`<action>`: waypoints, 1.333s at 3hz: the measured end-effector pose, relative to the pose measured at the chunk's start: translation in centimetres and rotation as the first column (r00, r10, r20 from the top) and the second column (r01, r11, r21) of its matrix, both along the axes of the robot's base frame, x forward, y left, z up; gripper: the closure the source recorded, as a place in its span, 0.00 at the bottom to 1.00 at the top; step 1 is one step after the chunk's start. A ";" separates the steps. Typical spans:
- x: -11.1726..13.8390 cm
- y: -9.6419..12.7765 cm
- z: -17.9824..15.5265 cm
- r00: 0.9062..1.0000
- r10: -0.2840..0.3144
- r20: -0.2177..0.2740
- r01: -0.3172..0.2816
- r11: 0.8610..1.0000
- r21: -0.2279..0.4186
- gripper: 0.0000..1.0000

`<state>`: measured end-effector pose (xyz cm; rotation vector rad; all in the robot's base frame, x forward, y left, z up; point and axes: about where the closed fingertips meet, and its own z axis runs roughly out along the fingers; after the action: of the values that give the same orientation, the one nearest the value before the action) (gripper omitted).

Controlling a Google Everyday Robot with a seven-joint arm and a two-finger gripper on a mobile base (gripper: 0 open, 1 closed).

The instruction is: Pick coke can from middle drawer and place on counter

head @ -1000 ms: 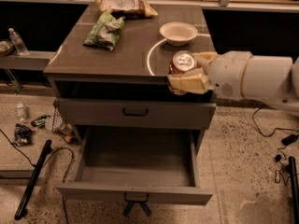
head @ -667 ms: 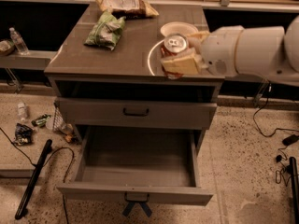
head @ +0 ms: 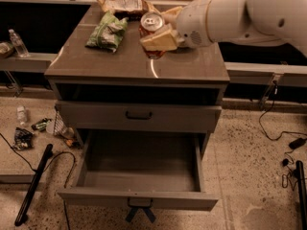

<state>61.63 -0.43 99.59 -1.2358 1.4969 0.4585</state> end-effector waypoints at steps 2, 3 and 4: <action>5.1 3.7 -1.9 0.998 0.050 -0.039 -0.050 0.999 -0.003 1.00; 8.6 3.9 -4.6 0.987 0.043 -0.152 -0.043 0.999 0.007 1.00; 11.5 3.3 -7.1 0.963 0.016 -0.268 -0.018 1.000 -0.006 0.85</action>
Offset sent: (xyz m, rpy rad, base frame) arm 0.0787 0.0481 -0.0283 -0.0088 0.0749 0.0613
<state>73.15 2.89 92.48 -1.2303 1.7181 0.6519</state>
